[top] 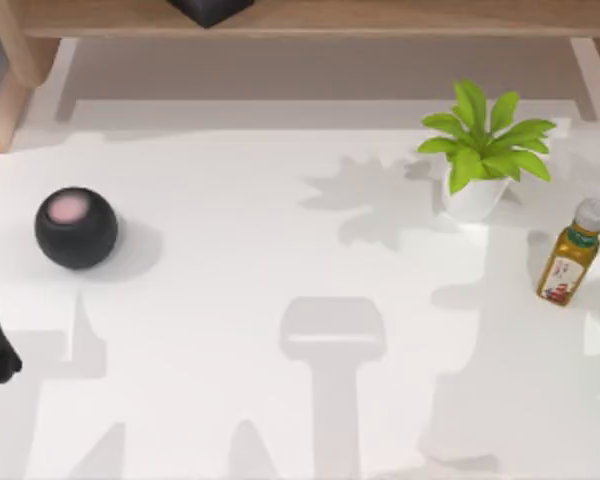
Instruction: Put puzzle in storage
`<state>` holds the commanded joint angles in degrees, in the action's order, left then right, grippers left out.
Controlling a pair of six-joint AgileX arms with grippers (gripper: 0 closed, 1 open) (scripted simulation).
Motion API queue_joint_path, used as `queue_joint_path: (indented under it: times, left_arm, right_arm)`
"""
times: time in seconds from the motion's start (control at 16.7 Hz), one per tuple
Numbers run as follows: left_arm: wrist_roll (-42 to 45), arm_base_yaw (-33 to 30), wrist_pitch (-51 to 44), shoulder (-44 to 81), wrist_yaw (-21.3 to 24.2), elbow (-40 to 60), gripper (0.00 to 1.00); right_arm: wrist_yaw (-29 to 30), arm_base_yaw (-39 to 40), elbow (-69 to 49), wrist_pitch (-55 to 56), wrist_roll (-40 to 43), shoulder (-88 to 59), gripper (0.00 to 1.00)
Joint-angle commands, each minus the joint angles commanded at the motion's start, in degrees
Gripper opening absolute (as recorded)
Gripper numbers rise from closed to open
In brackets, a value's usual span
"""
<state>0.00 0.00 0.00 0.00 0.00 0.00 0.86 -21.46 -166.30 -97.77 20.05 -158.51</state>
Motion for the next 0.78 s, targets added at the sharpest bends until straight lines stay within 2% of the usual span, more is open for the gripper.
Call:
queue_joint_path:
  times: [0.42,0.78]
  left_arm:
    - [0.0,0.0,0.0,0.0,0.0,0.0,1.0]
    - [0.0,0.0,0.0,0.0,0.0,0.0,1.0]
  right_arm:
    - [0.0,0.0,0.0,0.0,0.0,0.0,0.98]
    - [0.0,0.0,0.0,0.0,0.0,0.0,1.0]
